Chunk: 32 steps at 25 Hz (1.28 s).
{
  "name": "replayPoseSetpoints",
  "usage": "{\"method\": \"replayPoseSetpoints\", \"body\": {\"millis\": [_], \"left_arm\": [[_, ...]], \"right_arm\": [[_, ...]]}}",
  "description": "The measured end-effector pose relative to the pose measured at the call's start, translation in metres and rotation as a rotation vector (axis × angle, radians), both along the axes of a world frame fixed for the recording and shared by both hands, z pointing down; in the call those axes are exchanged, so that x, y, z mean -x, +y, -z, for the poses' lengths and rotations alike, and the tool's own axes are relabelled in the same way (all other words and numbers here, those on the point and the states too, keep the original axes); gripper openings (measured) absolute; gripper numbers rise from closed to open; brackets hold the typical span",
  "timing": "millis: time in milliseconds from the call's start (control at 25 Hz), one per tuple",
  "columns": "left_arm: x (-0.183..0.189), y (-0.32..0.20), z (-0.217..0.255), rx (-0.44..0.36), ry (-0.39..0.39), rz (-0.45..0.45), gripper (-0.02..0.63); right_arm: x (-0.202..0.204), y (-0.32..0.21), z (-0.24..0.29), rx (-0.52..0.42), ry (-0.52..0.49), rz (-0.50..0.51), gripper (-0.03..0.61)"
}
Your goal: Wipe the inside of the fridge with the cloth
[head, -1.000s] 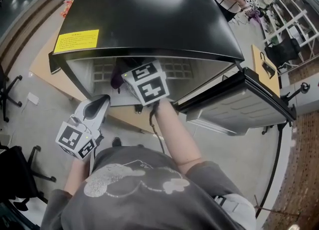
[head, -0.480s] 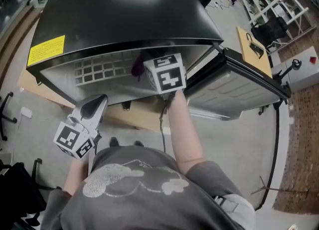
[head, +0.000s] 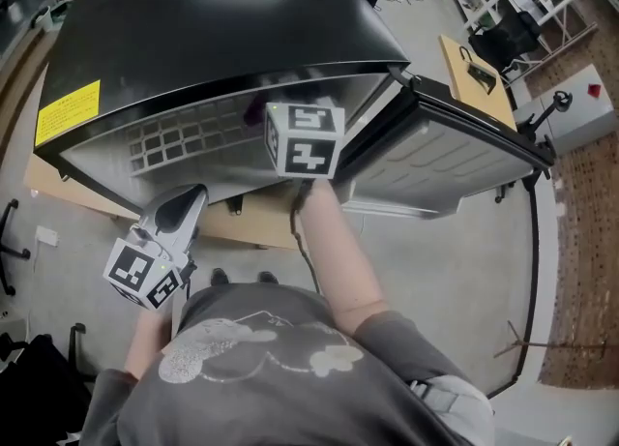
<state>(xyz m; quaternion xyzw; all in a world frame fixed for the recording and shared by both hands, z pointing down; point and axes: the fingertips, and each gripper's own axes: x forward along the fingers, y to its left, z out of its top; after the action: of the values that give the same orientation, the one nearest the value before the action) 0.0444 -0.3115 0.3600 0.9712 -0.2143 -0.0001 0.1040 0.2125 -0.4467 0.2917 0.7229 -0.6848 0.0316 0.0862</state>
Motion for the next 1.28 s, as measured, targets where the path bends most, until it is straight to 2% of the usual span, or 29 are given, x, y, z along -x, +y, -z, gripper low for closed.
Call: {"method": "replayPoseSetpoints", "body": {"millis": [120,320,680,1040,1280], "left_arm": [[0.001,0.002,0.000,0.005,0.005,-0.010,0.017],[0.006,0.001,0.000,0.021,0.000,-0.020,0.017],[-0.005,0.001,-0.006,0.031,-0.004,-0.096,0.017],[-0.027,0.003,-0.005,0.012,0.001,-0.150,0.017],[-0.023,0.005,-0.007,0.008,-0.016,-0.113,0.017]], "right_arm": [[-0.016,-0.010,0.000,-0.012,-0.056,-0.094,0.084],[-0.025,-0.006,-0.002,-0.038,-0.046,-0.179,0.084],[-0.035,0.056,-0.005,-0.091,-0.082,-0.280,0.084],[-0.037,0.102,-0.017,-0.072,-0.080,-0.273,0.084],[0.006,0.105,-0.015,-0.104,-0.064,-0.109,0.084]]}}
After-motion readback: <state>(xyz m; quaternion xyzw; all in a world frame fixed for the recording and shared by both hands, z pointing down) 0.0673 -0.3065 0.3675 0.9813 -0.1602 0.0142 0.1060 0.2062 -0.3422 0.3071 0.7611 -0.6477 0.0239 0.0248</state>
